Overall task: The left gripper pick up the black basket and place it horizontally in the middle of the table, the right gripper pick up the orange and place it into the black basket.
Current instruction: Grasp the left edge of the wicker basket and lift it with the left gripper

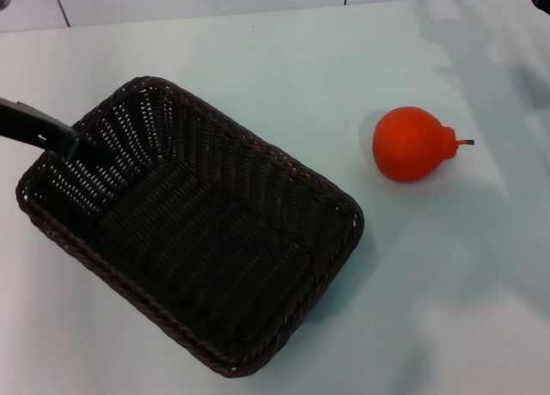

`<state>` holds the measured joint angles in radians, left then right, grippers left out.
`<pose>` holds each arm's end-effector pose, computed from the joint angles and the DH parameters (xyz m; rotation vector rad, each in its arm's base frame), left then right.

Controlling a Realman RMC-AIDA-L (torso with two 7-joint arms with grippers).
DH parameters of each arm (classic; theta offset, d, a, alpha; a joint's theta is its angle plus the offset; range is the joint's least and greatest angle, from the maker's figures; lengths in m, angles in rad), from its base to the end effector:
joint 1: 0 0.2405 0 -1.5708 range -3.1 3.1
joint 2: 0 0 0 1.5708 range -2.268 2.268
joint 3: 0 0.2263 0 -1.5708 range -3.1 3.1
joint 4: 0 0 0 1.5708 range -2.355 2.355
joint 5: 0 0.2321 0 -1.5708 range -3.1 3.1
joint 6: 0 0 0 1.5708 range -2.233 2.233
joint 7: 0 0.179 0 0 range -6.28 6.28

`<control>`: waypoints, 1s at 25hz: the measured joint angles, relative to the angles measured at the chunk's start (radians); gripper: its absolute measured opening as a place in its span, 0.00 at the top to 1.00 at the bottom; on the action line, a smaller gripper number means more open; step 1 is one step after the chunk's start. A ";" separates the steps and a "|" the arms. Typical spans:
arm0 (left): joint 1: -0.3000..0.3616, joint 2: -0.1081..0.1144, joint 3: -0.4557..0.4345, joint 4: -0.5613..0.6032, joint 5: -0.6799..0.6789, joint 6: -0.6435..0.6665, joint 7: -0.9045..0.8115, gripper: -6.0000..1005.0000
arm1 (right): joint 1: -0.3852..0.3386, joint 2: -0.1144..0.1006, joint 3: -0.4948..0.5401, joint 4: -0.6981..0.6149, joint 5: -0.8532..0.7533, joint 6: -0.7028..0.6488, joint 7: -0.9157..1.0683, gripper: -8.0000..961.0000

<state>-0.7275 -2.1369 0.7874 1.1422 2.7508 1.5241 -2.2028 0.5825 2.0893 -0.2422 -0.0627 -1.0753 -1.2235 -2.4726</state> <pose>-0.2209 0.4033 0.0335 -2.5011 -1.0122 0.2511 0.3054 0.4015 0.0379 -0.8166 -1.4696 -1.3986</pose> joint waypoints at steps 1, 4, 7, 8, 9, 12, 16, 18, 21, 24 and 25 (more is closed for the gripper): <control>-0.004 0.003 -0.002 0.000 0.000 0.002 -0.005 0.27 | 0.000 0.000 0.003 0.000 0.000 0.006 0.000 0.38; -0.005 0.006 -0.003 0.010 0.001 0.010 -0.023 0.37 | 0.003 0.000 0.006 0.000 0.000 0.012 -0.001 0.38; -0.002 0.008 -0.003 0.015 0.002 0.027 -0.034 0.51 | 0.005 0.000 0.015 -0.003 0.004 0.013 -0.002 0.38; -0.002 0.008 -0.004 0.015 0.002 0.034 -0.035 0.54 | 0.006 0.000 0.020 -0.003 0.006 0.013 -0.002 0.38; -0.002 0.008 -0.005 0.015 0.002 0.040 -0.035 0.57 | 0.007 0.000 0.025 -0.004 0.008 0.013 -0.002 0.38; 0.000 0.008 -0.010 0.018 0.001 0.050 -0.039 0.65 | 0.011 -0.001 0.031 -0.006 0.009 0.020 -0.002 0.38; 0.002 0.010 -0.041 0.027 -0.021 0.077 -0.045 0.76 | 0.016 0.000 0.032 -0.008 0.009 0.037 -0.002 0.38; 0.003 0.014 -0.099 0.049 -0.068 0.124 -0.040 0.78 | 0.017 0.000 0.032 -0.008 0.009 0.043 -0.002 0.38; 0.021 0.031 -0.184 0.074 -0.161 0.198 -0.039 0.81 | 0.018 0.000 0.033 -0.008 0.009 0.048 -0.002 0.38; 0.057 0.040 -0.268 0.095 -0.254 0.241 -0.053 0.81 | 0.017 -0.001 0.034 -0.009 0.009 0.050 -0.002 0.38; 0.070 0.040 -0.301 0.102 -0.280 0.246 -0.065 0.81 | 0.017 -0.001 0.034 -0.009 0.010 0.050 -0.002 0.38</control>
<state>-0.6575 -2.0966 0.4869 1.2441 2.4712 1.7697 -2.2673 0.5995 2.0879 -0.2082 -0.0716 -1.0655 -1.1731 -2.4743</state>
